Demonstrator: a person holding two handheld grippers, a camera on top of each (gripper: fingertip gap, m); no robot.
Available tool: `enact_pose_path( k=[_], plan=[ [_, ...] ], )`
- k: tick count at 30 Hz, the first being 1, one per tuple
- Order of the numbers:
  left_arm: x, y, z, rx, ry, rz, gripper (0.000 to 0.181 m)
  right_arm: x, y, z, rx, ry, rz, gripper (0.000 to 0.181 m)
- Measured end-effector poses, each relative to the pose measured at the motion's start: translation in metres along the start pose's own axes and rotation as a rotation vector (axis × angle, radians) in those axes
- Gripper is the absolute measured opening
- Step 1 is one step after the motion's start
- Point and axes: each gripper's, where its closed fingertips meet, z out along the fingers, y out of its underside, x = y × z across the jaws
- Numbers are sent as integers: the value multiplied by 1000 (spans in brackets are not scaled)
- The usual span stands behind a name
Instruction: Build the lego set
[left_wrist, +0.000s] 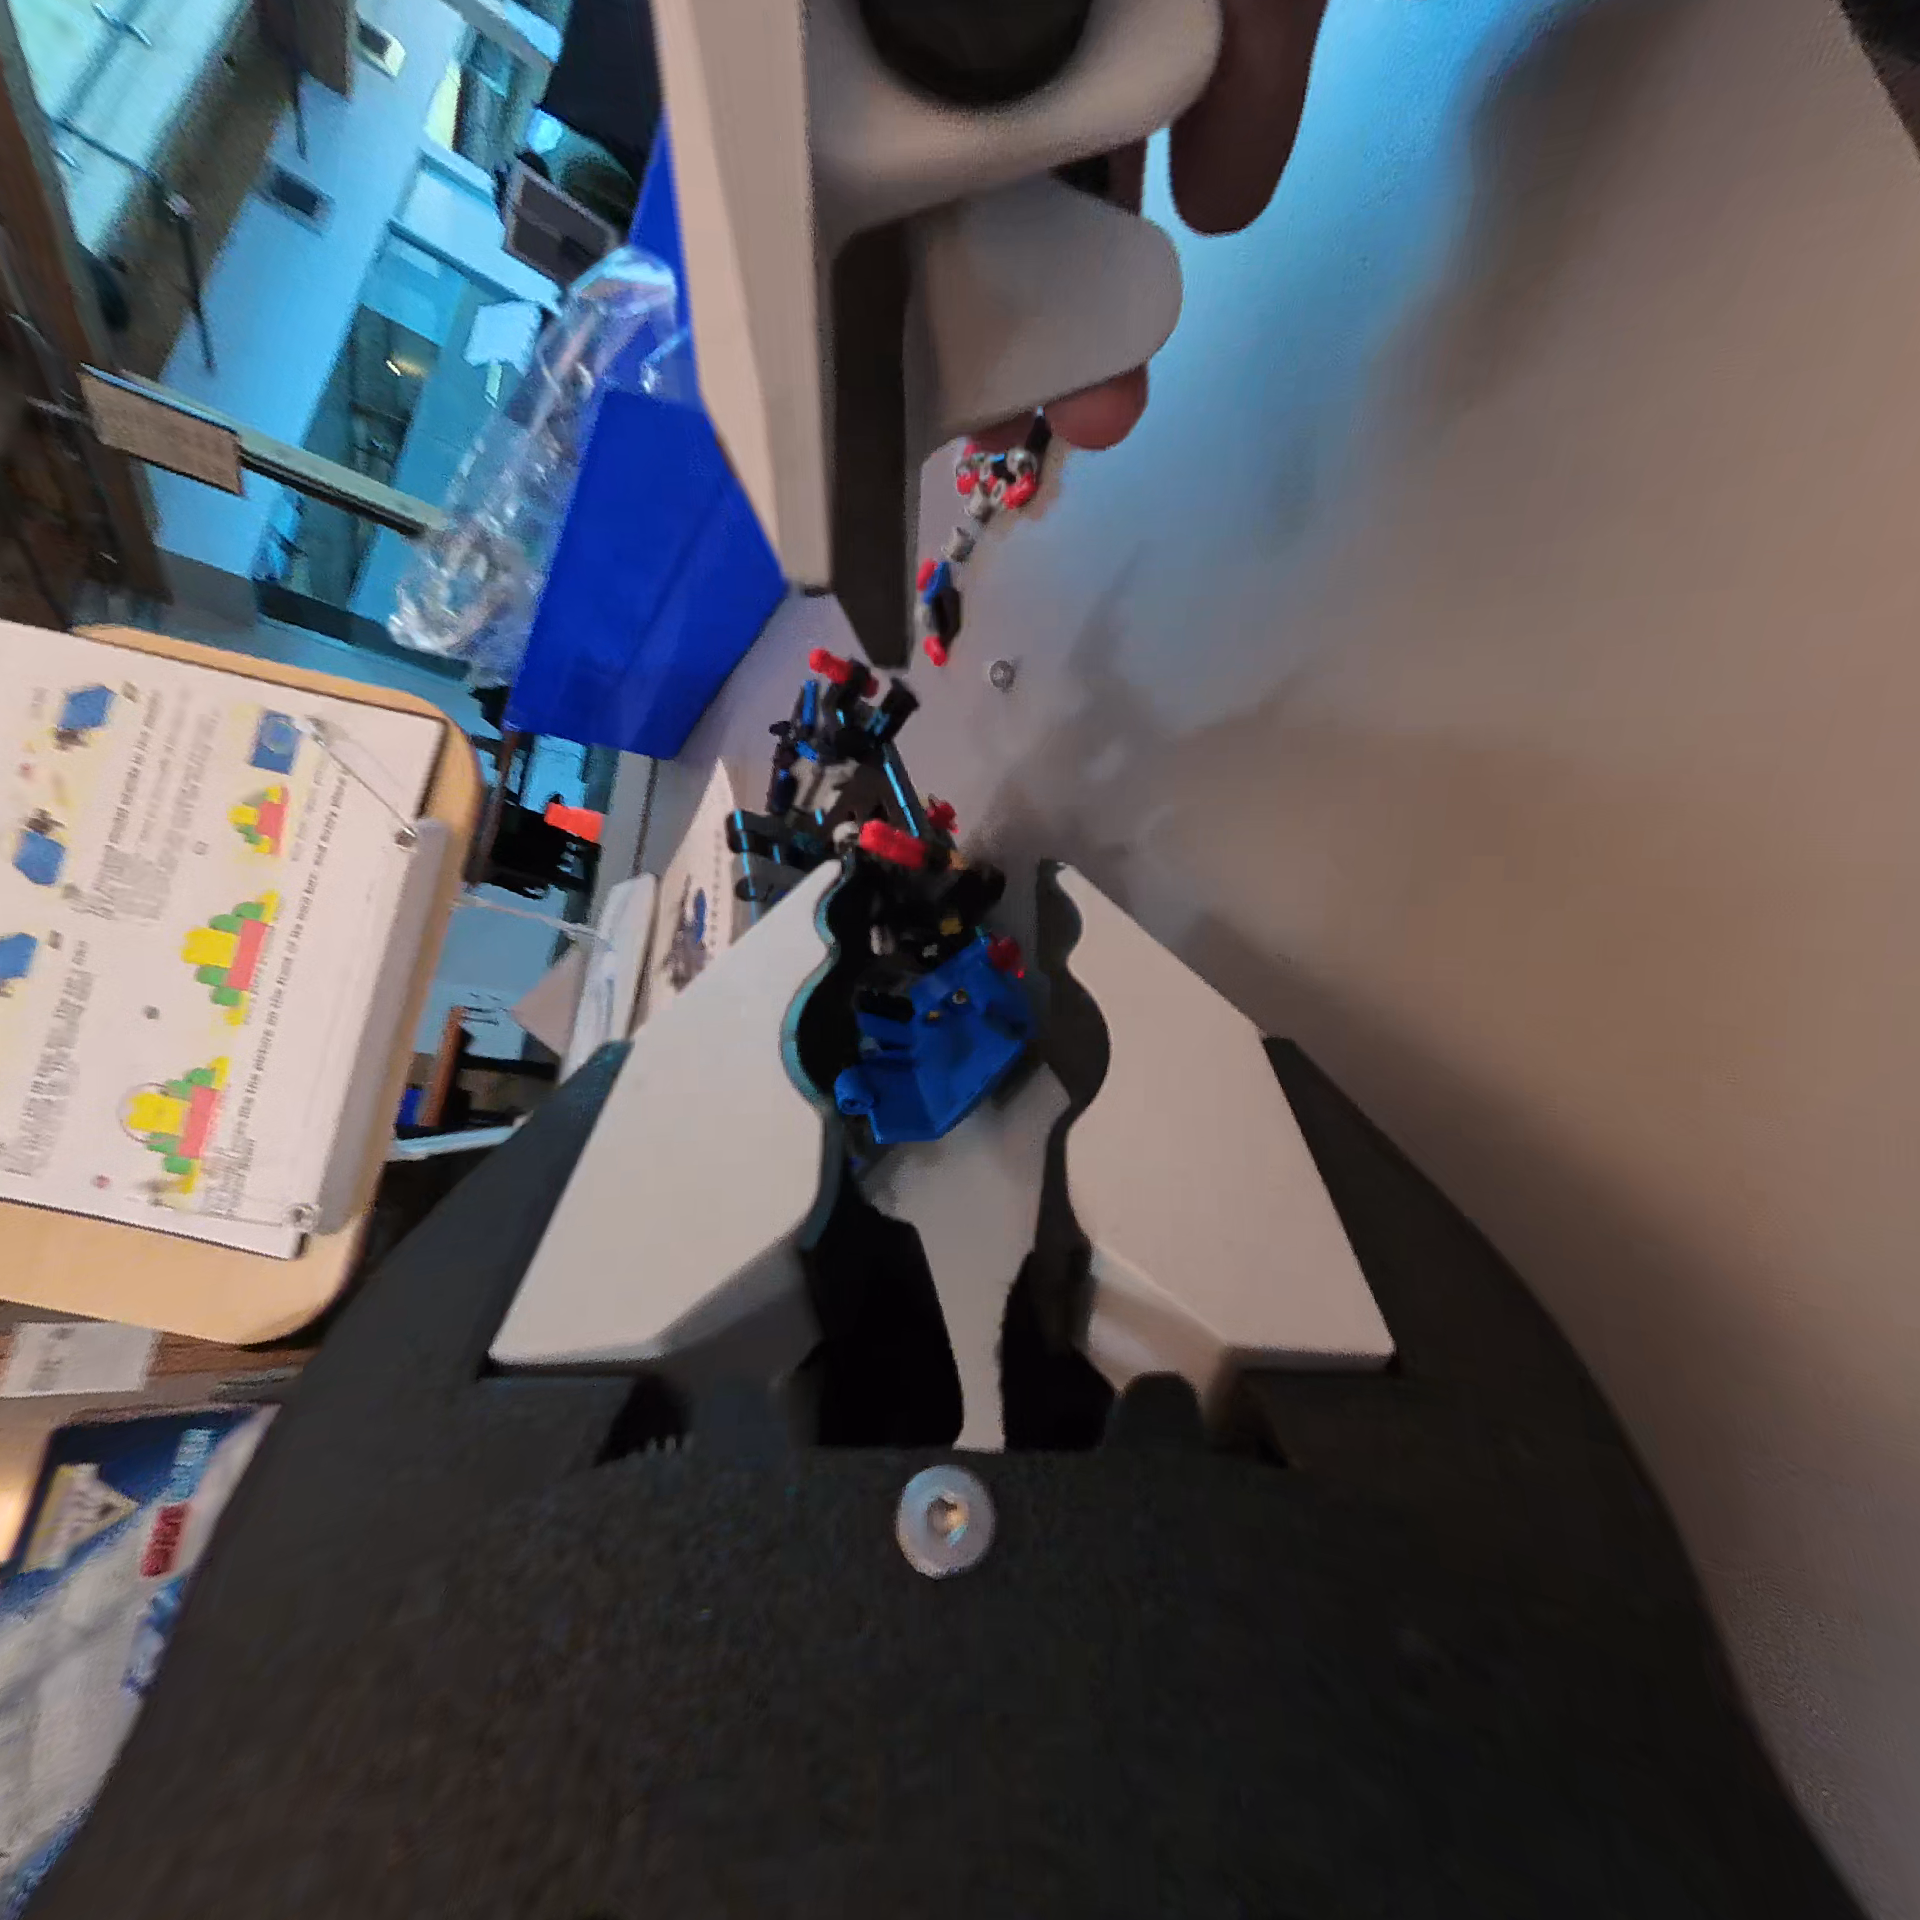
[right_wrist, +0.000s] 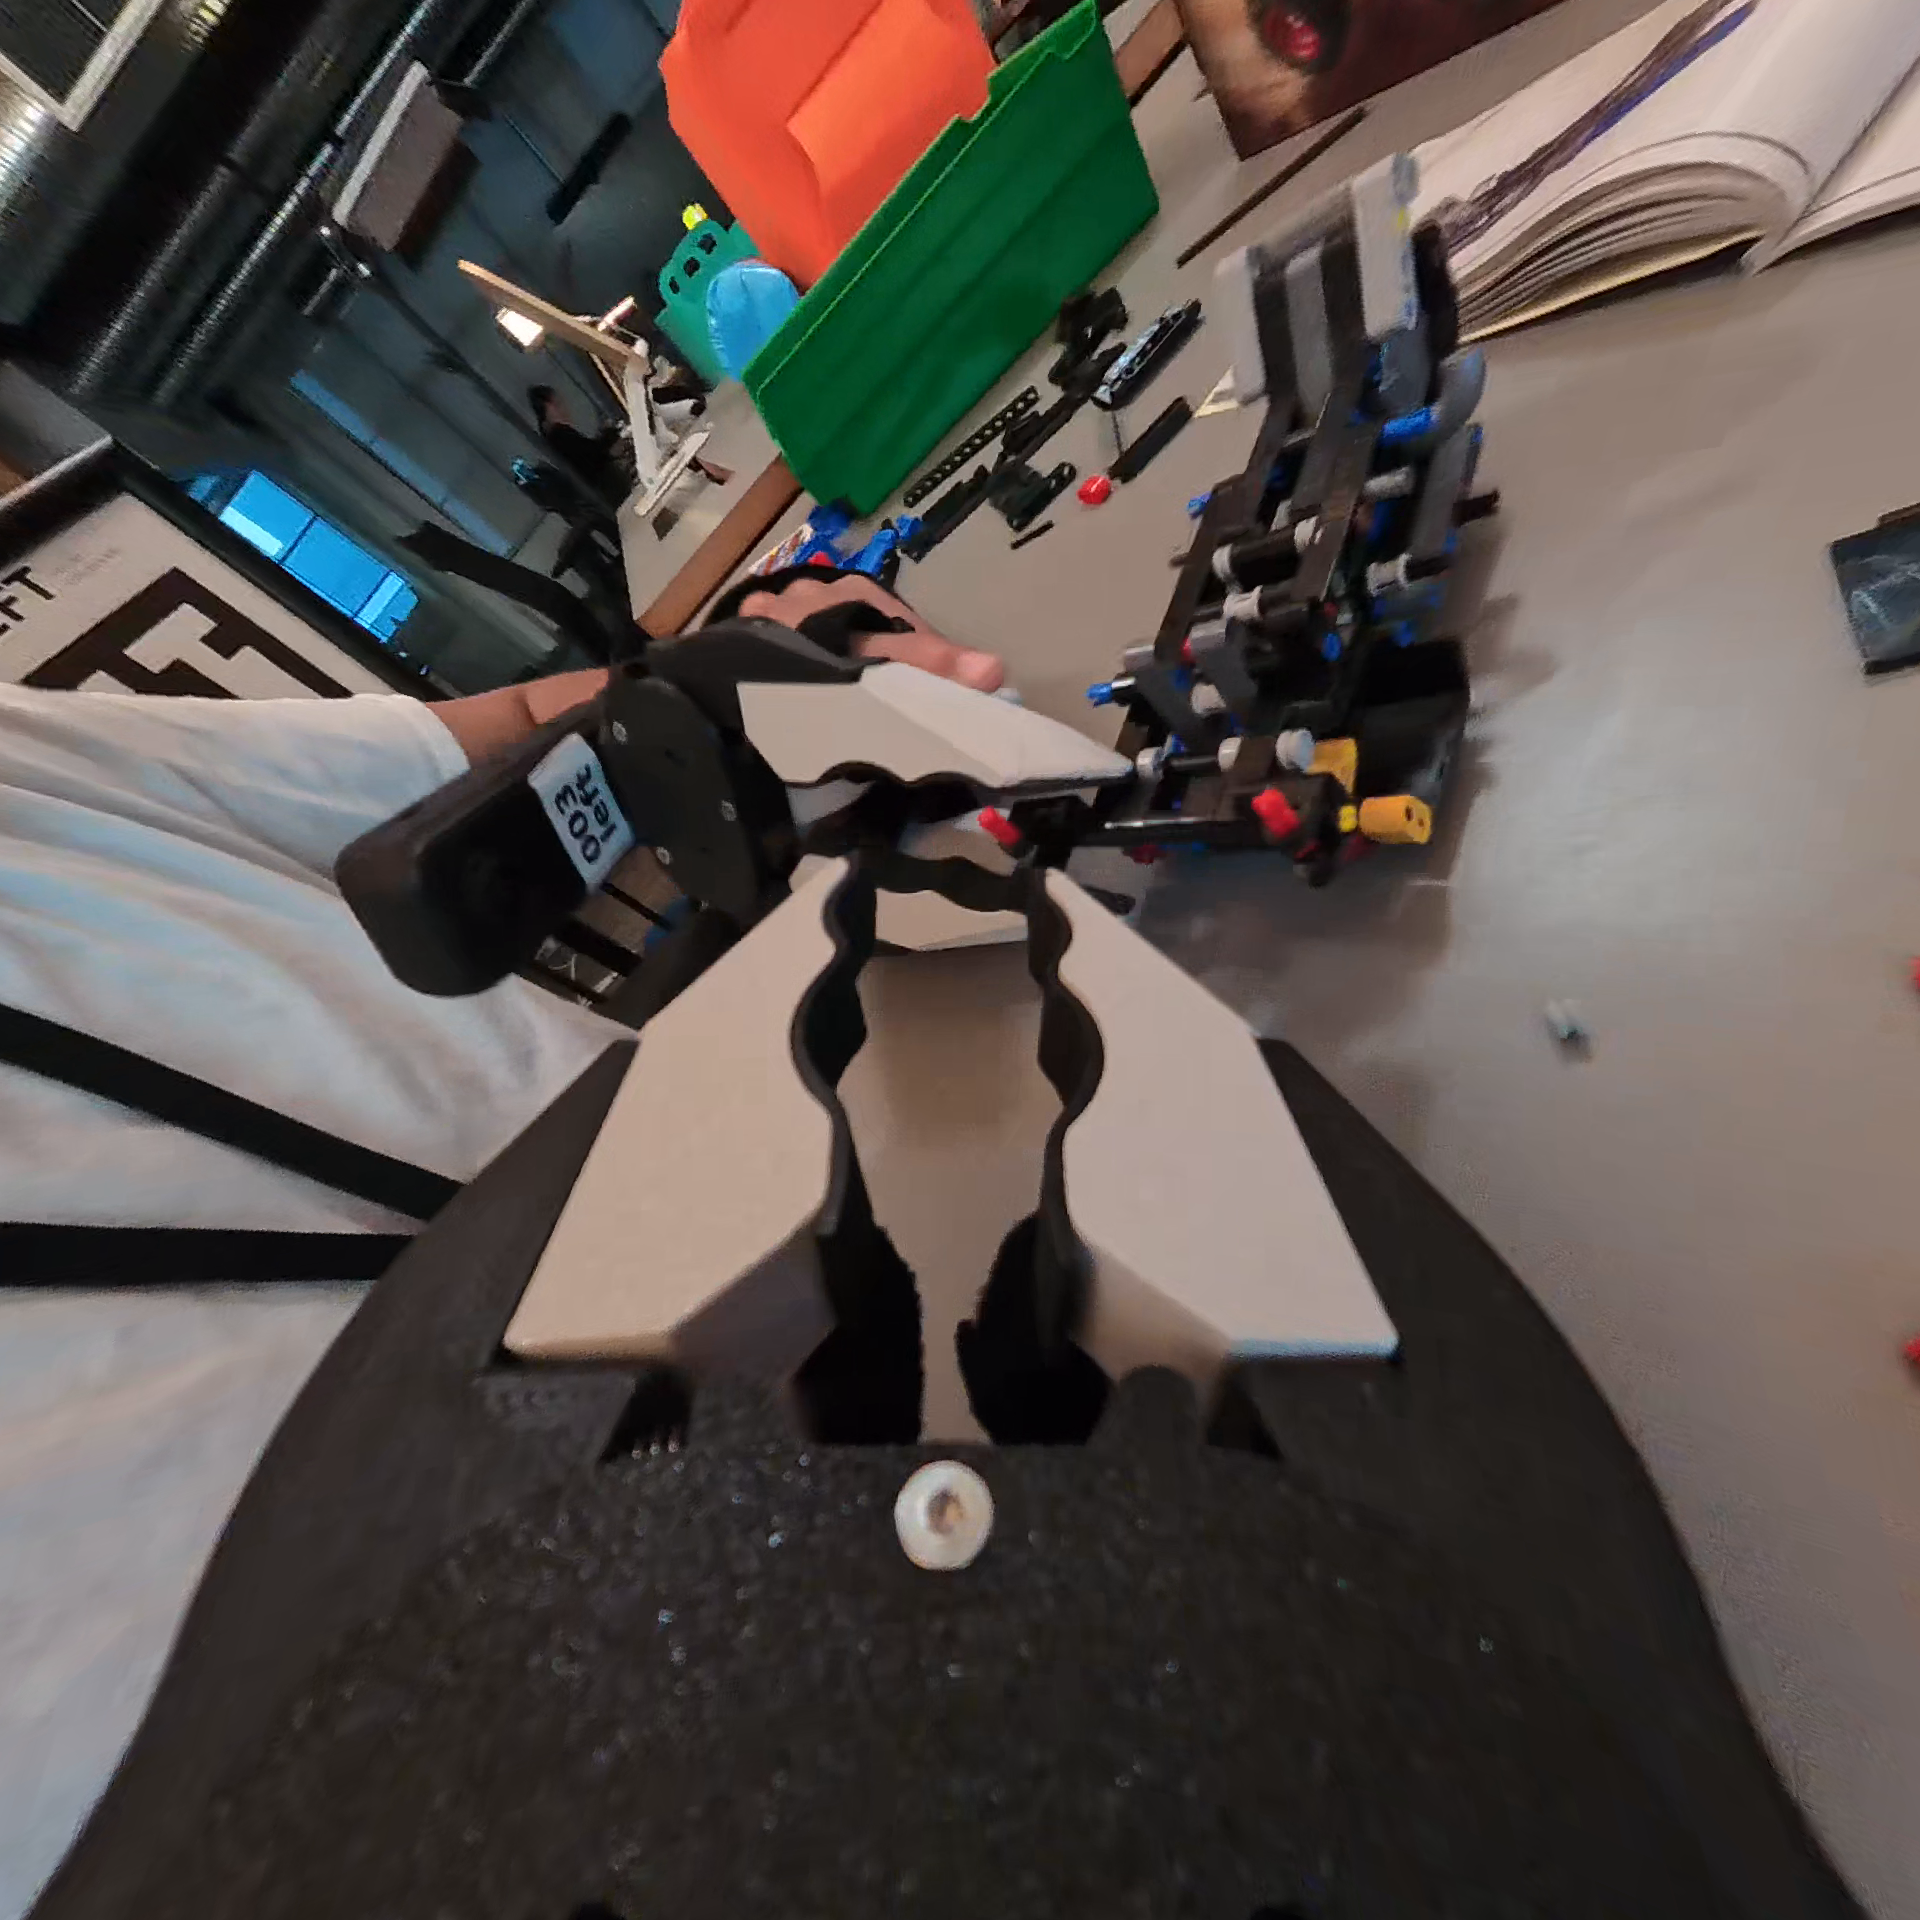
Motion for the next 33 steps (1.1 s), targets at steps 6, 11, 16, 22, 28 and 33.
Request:
enact_pose_path(
  k=[6,11,16,22,28,33],
  plan=[
    [8,7,-27,-60,145,-346,43,19,-5,-11,-22,185,-203,29],
    [0,11,-56,-23,226,-924,41,43,-11,3,-106,193,-228,35],
    [-14,21,-89,117,274,-1505,47,35,-9,38,-157,19,-171,40],
    [-15,35,-97,239,514,-2068,43,15,-1,46,-183,-27,-407,40],
    [-8,30,-85,232,675,-2208,44,6,3,49,-141,67,-734,24],
    [-1,29,-77,175,711,-2234,43,15,6,40,-181,98,-777,26]
  ],
)
